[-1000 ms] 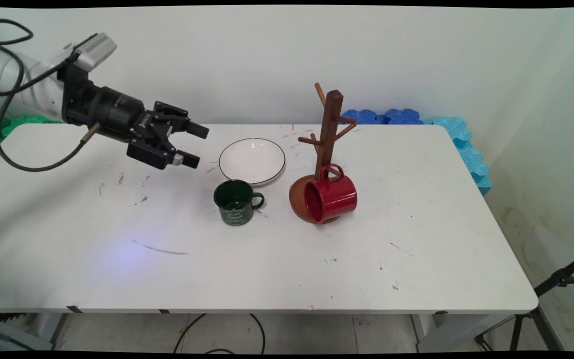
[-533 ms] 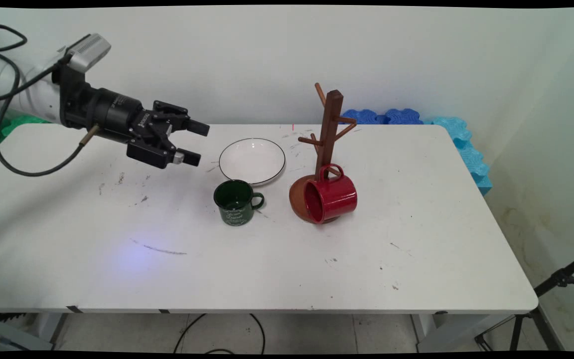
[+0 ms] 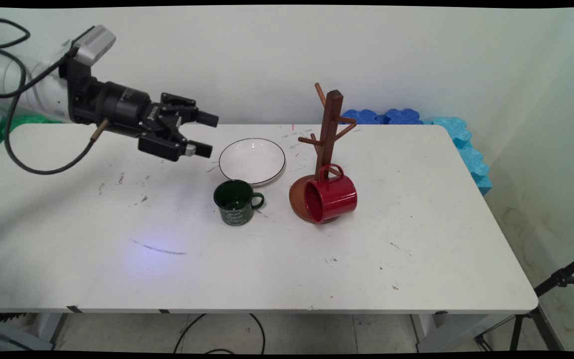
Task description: Pick up the red mug from the rack
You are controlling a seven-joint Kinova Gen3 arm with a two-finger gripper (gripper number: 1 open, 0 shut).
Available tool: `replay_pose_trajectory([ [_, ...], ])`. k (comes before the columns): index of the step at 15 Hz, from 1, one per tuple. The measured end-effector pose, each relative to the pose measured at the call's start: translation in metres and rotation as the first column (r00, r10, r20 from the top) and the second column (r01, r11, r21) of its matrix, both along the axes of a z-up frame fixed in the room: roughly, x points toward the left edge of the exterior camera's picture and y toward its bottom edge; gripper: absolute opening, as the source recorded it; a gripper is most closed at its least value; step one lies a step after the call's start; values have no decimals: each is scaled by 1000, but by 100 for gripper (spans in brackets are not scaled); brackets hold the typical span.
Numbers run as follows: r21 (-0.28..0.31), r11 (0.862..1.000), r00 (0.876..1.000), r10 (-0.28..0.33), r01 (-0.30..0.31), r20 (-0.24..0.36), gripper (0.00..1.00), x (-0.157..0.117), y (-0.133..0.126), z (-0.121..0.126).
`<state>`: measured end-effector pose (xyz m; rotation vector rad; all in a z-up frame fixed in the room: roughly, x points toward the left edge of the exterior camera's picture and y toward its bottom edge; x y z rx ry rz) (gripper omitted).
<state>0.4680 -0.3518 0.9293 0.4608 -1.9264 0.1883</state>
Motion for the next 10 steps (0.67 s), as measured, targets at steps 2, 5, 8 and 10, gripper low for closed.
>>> replay_pose_trajectory([
  [2, 12, 1000, 1000, 25, -25, 3, 100, -15, 0, 7],
  [5, 39, 997, 998, 64, -64, 7, 100, -38, 1, 15],
  [8, 81, 990, 993, 114, -115, 14, 100, -74, 3, 21],
  [10, 114, 981, 988, 155, -156, 25, 100, -99, 4, 20],
])
